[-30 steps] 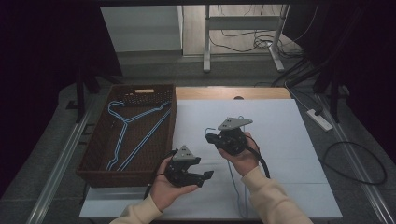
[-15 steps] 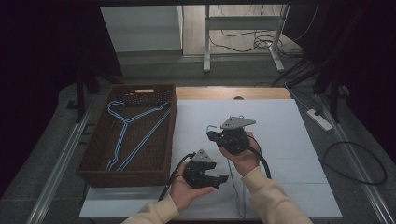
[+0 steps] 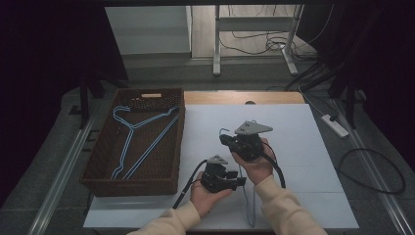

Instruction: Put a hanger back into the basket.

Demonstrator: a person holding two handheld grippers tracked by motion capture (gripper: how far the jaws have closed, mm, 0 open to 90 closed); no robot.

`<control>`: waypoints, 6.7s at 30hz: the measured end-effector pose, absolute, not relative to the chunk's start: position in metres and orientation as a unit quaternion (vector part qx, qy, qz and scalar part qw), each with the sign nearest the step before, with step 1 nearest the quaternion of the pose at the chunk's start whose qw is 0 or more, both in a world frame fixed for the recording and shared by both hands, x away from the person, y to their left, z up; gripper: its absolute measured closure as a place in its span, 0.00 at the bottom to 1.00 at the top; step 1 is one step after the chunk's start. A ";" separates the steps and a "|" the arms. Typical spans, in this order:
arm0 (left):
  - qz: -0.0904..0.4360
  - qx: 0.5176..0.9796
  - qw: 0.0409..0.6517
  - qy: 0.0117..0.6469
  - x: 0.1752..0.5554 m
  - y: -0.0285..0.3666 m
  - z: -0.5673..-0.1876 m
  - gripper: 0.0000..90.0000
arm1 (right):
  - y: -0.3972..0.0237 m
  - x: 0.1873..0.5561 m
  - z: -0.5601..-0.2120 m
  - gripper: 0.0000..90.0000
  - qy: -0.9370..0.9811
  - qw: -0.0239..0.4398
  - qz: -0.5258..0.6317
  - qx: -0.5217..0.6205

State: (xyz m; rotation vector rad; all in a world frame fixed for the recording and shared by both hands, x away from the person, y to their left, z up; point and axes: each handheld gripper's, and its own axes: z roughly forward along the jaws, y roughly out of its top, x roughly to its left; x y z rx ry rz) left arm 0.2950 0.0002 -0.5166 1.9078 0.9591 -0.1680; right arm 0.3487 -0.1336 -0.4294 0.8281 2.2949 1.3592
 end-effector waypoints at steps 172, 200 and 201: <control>-0.138 0.796 0.391 0.441 0.363 0.329 -0.448 0.97 | -0.278 0.313 -0.471 0.39 0.786 0.164 0.470 0.367; 0.117 0.779 0.324 0.525 0.345 0.314 -0.423 0.47 | -0.278 0.315 -0.474 0.39 0.788 0.158 0.470 0.366; 0.125 0.777 0.336 0.517 0.341 0.312 -0.418 0.45 | -0.278 0.315 -0.474 0.39 0.788 0.158 0.469 0.365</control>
